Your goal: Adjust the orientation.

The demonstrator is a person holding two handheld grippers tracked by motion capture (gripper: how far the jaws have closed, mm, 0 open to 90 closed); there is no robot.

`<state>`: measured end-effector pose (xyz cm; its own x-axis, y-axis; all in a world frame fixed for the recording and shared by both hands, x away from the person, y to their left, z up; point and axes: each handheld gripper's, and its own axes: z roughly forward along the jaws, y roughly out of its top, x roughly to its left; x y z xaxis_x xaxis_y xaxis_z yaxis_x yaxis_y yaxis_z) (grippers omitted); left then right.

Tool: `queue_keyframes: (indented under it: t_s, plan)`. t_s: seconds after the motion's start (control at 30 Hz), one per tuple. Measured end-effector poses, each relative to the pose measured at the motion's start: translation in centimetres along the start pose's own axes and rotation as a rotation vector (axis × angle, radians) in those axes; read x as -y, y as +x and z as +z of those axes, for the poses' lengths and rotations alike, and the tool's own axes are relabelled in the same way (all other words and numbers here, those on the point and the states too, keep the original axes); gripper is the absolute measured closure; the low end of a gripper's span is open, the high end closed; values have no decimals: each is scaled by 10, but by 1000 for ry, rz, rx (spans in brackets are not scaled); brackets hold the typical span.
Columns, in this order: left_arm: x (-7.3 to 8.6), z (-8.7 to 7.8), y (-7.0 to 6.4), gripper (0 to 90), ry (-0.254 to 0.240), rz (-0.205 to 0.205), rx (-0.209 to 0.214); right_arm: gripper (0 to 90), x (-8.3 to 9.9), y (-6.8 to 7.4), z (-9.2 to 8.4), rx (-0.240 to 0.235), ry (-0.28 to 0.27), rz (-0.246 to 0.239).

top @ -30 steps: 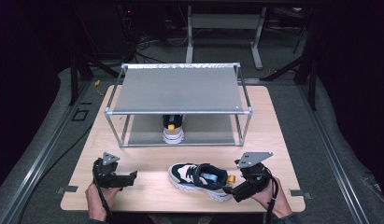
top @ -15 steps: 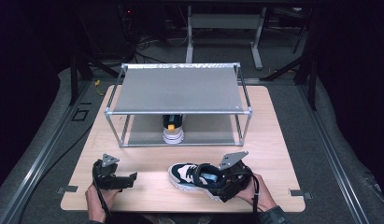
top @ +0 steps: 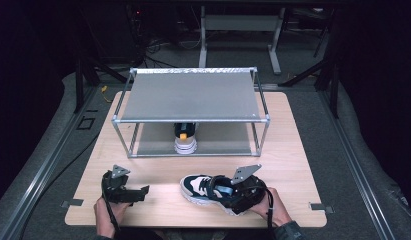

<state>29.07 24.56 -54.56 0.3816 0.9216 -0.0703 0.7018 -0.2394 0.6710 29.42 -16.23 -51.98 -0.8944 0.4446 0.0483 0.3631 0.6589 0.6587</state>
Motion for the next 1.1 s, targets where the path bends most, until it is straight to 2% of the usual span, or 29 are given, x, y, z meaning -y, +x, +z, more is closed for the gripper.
queue_keyframes:
  t_s: [0.3, 0.5, 0.53, 0.57, 0.8, 0.87, 1.03, 1.1]
  plan:
    - [0, -2, 0, 0, -6, -1, -3, 237, 0, 0, -3, 4, 18, -24]
    - [-1, -3, 1, 0, -6, 3, -9, 273, 2, 0, -4, 9, 3, -18]
    - [-1, -4, 1, 0, -8, 5, -9, 277, 3, 0, -3, 10, -18, -12]
    - [-1, -4, 2, 0, -9, 4, -9, 281, 3, 0, -4, 6, -7, -11]
    - [-3, -4, 3, 0, -19, -6, -7, 301, 7, 4, -5, 32, -49, -11]
    - [-3, -4, 3, 0, -16, -2, -8, 303, 8, 5, -8, 28, -53, 3]
    - [-3, -5, 2, 0, -23, -2, -12, 304, 9, 6, -16, 32, -108, 57]
    - [-2, -5, 2, 0, -24, -2, -13, 303, 9, 6, -21, 52, -116, 79]
